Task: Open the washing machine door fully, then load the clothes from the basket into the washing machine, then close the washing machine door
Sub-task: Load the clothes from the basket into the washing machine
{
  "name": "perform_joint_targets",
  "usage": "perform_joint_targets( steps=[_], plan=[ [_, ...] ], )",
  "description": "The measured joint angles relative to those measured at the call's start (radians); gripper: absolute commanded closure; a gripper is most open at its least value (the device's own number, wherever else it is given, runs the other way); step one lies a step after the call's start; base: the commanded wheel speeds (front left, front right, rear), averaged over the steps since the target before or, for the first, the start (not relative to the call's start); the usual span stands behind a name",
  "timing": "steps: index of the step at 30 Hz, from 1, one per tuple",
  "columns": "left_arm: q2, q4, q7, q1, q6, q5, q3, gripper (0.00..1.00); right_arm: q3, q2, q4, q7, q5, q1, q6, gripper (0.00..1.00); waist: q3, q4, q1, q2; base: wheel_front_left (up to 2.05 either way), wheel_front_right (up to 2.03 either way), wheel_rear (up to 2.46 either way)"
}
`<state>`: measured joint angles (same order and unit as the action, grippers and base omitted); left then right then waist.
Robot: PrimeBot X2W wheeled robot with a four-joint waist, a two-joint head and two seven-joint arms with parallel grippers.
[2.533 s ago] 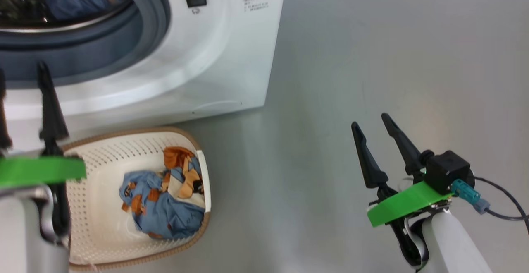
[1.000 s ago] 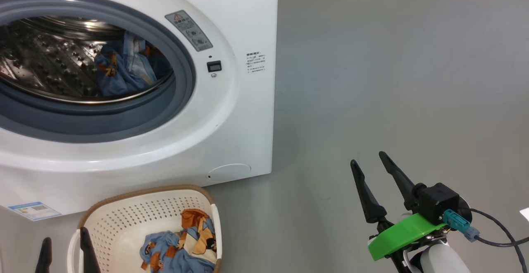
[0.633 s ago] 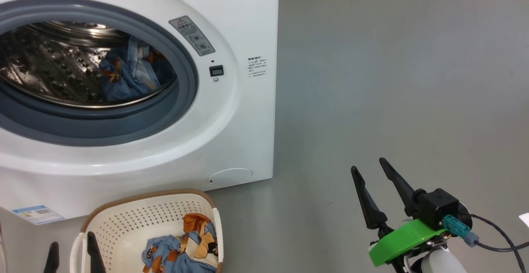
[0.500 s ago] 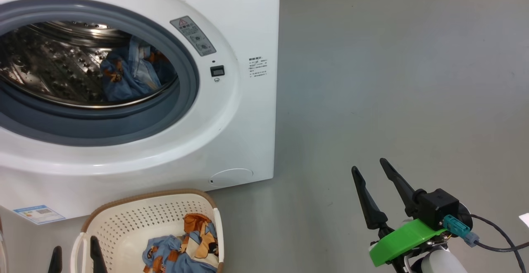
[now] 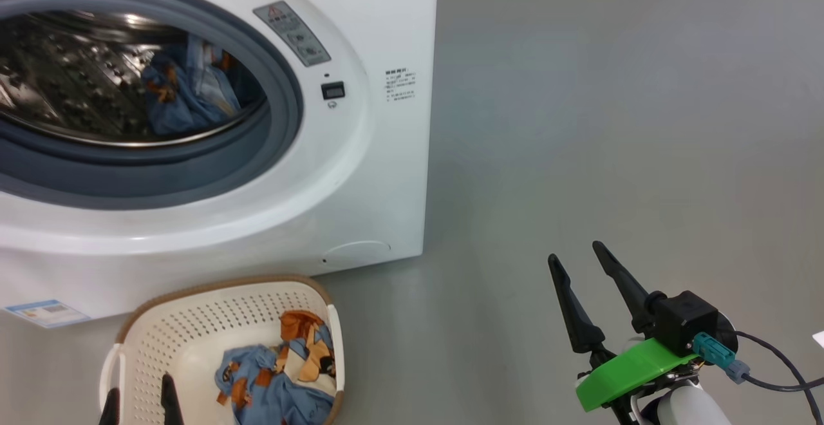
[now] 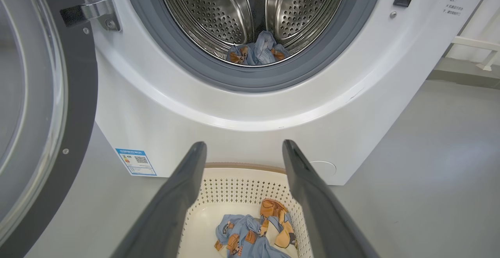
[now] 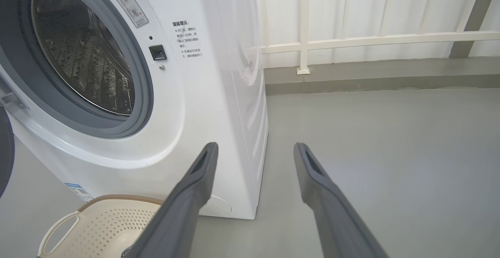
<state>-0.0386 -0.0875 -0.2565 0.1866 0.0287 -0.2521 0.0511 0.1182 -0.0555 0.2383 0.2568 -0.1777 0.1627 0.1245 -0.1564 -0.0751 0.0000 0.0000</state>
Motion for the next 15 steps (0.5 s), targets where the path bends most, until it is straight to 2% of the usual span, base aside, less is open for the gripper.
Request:
perform_joint_targets(
  steps=[5, 15],
  plan=[
    [0.000, -0.061, 0.000, -0.065, -0.027, -0.043, -0.009, 0.00, -0.001, 0.000, -0.007, 0.000, 0.000, 0.003, 0.000, 0.00, -0.042, -0.008, 0.0001, 0.0000, 0.00, 0.00, 0.00],
    [0.002, -0.250, 0.000, -0.198, -0.096, -0.047, -0.003, 0.00, -0.005, 0.000, -0.036, 0.000, 0.000, 0.032, 0.000, 0.00, -0.134, -0.040, 0.0001, 0.0000, 0.00, 0.00, 0.00]
  ],
)
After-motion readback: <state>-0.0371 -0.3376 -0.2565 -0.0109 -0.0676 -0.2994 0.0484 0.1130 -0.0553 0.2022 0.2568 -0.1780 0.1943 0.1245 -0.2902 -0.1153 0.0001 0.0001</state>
